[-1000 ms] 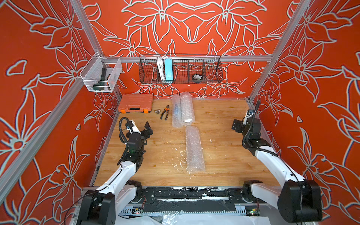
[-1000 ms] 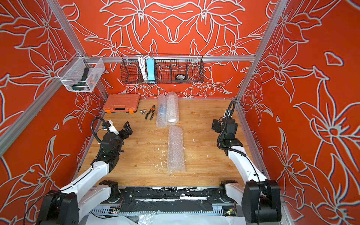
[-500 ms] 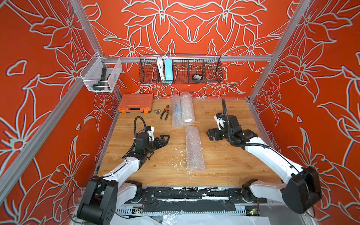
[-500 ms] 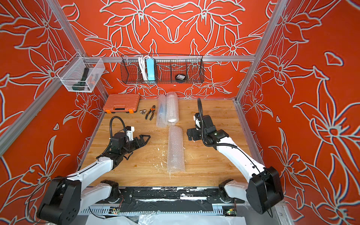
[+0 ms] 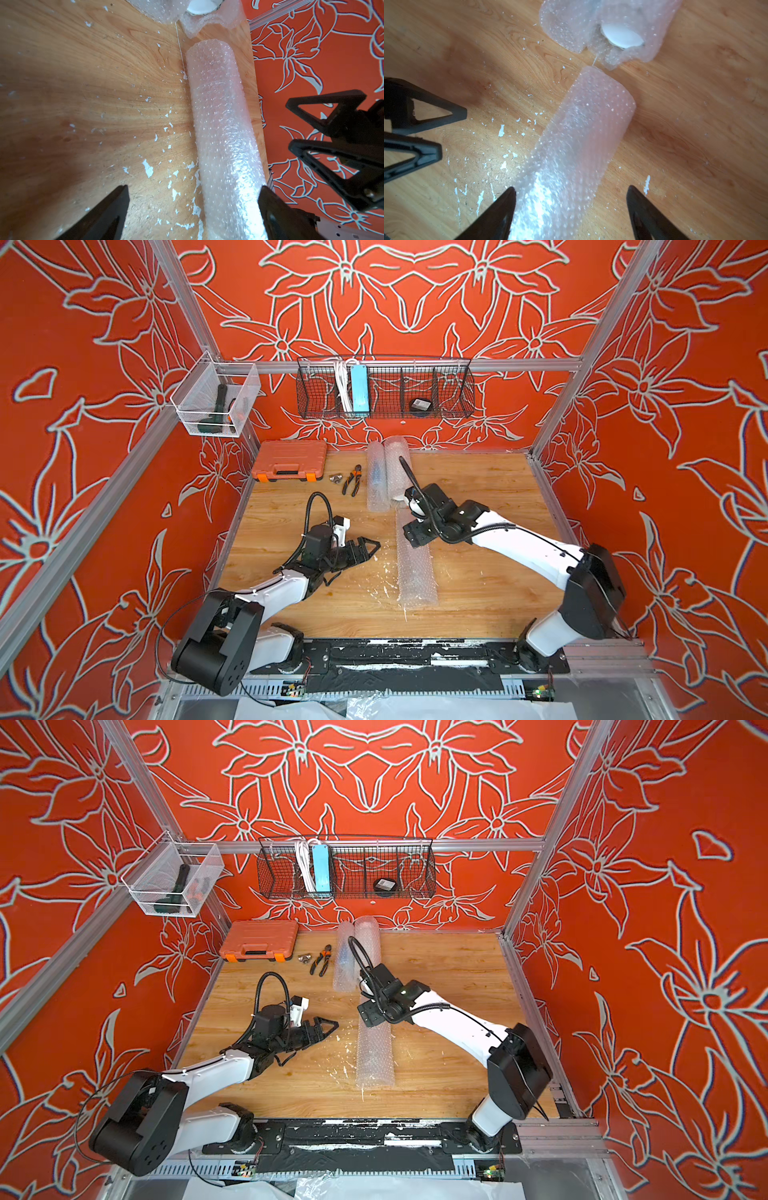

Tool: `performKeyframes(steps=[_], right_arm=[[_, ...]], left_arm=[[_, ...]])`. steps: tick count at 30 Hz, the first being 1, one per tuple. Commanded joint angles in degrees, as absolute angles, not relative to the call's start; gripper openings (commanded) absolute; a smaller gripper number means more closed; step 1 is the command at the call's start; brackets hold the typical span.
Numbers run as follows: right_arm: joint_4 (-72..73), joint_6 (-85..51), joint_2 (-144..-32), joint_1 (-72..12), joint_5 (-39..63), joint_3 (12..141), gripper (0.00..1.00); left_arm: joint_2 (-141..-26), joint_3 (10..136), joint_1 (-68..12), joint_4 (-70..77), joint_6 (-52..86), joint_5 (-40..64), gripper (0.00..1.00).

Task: Unwrap the vase from the bubble wrap
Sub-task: Unwrap the bubble wrap at the center of the board.

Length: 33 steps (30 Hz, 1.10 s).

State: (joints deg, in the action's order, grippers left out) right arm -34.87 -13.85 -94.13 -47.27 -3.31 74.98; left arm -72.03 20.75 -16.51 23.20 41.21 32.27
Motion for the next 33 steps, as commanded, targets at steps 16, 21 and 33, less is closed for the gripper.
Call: performKeyframes(steps=[16,21,33], right_arm=[[-40.70,-19.32,-103.93,-49.62,-18.62,80.22,0.51],[-38.99,-21.02,-102.28,-48.46,-18.14,77.78,0.39],[-33.47,-24.66,-97.18,-44.01,-12.85,69.96,0.26]], left_arm=[[-75.24,22.01,-20.06,24.52,40.44,34.19,0.95],[-78.26,24.56,-22.40,24.52,40.87,34.01,0.94],[-86.95,33.80,-30.74,25.21,44.20,29.65,0.94]])
